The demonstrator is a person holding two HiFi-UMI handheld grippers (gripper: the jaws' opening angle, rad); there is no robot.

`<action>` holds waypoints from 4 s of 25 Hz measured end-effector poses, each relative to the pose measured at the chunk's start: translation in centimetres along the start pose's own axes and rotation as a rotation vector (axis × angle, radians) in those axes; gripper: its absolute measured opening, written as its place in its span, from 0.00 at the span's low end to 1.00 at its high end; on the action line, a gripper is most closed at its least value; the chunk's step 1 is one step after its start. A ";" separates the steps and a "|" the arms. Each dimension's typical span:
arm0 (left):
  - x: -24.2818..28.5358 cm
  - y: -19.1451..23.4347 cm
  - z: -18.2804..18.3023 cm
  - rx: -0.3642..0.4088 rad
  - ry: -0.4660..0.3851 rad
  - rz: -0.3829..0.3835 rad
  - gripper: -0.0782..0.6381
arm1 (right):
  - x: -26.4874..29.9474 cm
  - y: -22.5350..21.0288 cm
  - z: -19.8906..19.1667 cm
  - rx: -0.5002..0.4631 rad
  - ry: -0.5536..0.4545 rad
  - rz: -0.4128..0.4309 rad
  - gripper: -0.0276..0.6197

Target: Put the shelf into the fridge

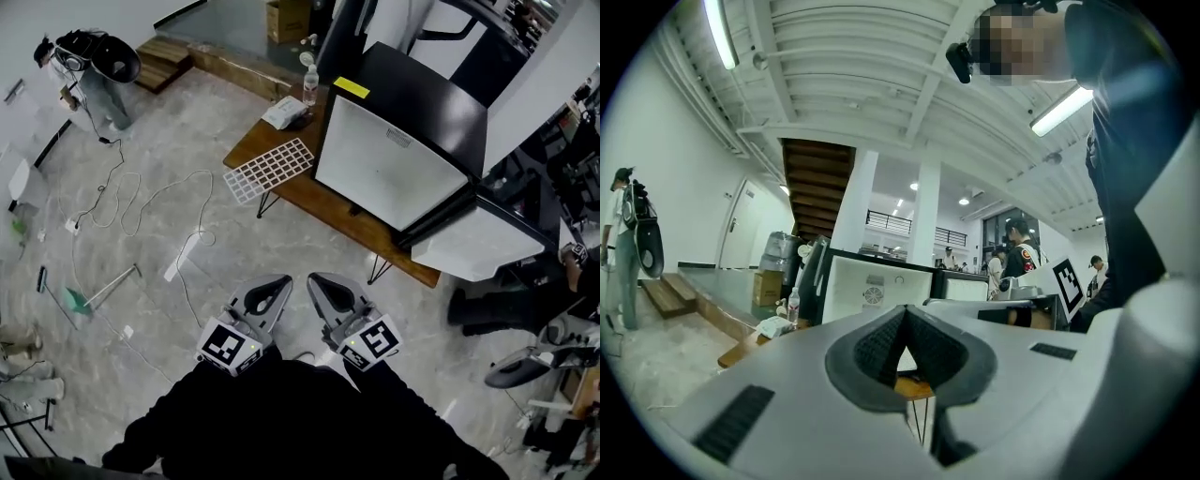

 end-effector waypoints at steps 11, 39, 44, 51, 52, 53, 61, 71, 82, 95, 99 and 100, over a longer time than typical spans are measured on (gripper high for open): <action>3.1 18.2 2.3 -0.057 -0.064 0.023 0.12 | 17.5 -6.0 1.1 -0.016 0.061 -0.017 0.05; 13.0 38.6 -31.6 -1.341 -0.246 0.440 0.39 | 30.3 -22.2 -7.7 0.180 0.200 0.180 0.05; 17.1 39.9 -35.2 -1.367 -0.288 0.505 0.45 | 29.7 -26.1 -9.2 0.206 0.225 0.207 0.05; 18.9 43.4 -36.9 -1.399 -0.472 0.574 0.46 | 28.6 -28.2 -11.2 0.239 0.266 0.209 0.05; 19.0 43.8 -36.8 -1.400 -0.505 0.574 0.46 | 28.4 -28.4 -11.5 0.244 0.273 0.208 0.05; 19.2 44.1 -36.8 -1.398 -0.533 0.576 0.46 | 28.1 -28.6 -11.8 0.247 0.279 0.206 0.05; 19.7 46.2 -37.6 -1.376 -0.635 0.637 0.44 | 26.5 -29.7 -12.5 0.250 0.305 0.193 0.05; 20.1 46.8 -36.3 -1.385 -0.670 0.576 0.15 | 25.1 -30.4 -11.9 0.239 0.306 0.173 0.05; 13.6 45.4 -29.1 -1.389 -0.660 0.538 0.15 | 25.2 -29.3 -7.7 0.241 0.259 0.123 0.05; 3.1 40.3 -17.6 -1.388 -0.587 0.432 0.16 | 21.2 -22.2 -7.0 0.322 0.135 -0.036 0.05; 2.9 39.1 -14.4 -1.401 -0.533 0.352 0.16 | 18.5 -22.1 -7.5 0.445 0.050 -0.200 0.05; 3.1 38.7 -13.8 -1.404 -0.519 0.329 0.16 | 17.6 -22.0 -7.8 0.480 0.028 -0.241 0.05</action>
Point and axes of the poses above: the fingertips, and each gripper's own axes: x forward along the fingers, y to its left, z out of its top, the point moved 4 cm from there along -x, backward along the fingers, and after that the axes turned 3 degrees about z, right-handed, at the moved point
